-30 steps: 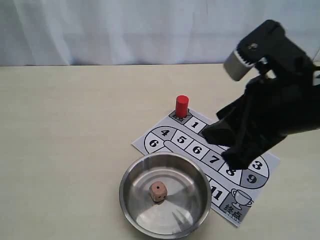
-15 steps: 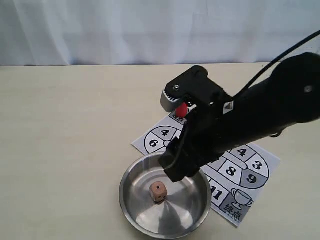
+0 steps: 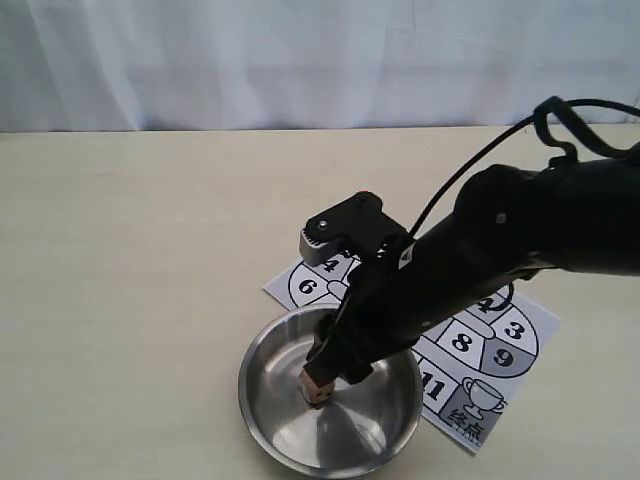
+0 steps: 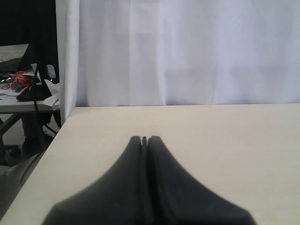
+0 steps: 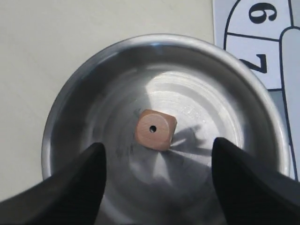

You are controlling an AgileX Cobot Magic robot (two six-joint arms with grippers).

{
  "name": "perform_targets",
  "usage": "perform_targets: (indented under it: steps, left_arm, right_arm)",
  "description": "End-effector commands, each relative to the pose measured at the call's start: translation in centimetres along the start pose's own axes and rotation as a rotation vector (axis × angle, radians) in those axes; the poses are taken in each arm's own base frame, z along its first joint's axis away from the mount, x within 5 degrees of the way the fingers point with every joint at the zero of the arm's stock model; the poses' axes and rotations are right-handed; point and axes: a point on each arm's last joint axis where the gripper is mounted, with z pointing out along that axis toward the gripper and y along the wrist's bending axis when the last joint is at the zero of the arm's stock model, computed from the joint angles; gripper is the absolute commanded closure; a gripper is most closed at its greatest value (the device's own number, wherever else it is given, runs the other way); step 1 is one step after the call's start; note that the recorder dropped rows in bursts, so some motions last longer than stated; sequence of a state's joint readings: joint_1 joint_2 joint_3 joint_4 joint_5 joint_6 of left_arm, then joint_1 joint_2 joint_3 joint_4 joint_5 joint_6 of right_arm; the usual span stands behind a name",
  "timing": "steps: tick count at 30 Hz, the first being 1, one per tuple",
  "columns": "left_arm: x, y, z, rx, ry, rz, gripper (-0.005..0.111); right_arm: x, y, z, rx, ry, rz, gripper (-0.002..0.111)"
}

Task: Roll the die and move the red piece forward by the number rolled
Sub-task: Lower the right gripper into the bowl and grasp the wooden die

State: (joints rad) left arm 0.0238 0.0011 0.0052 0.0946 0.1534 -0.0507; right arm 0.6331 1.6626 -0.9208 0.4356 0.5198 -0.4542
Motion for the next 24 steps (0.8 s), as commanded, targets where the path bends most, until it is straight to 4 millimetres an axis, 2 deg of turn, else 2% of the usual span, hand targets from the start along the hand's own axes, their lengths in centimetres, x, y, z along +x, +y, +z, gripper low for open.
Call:
perform_targets:
  steps: [1, 8, 17, 24]
  left_arm:
    - [-0.3, 0.0, 0.0, 0.001, -0.018, -0.003, 0.107]
    - [-0.3, 0.0, 0.0, 0.001, -0.015, -0.005, 0.107]
    - [-0.3, 0.0, 0.0, 0.001, -0.015, -0.005, 0.107]
    - [-0.3, 0.0, 0.0, 0.001, -0.015, -0.005, 0.107]
  right_arm:
    - [-0.5, 1.0, 1.2, 0.007, -0.018, -0.039, 0.048]
    - [-0.6, 3.1, 2.8, 0.036, -0.037, -0.197, 0.048]
    - [0.1, 2.3, 5.2, 0.082, 0.018, -0.193, 0.048]
    - [-0.1, 2.1, 5.7, 0.101, -0.005, -0.213, 0.048]
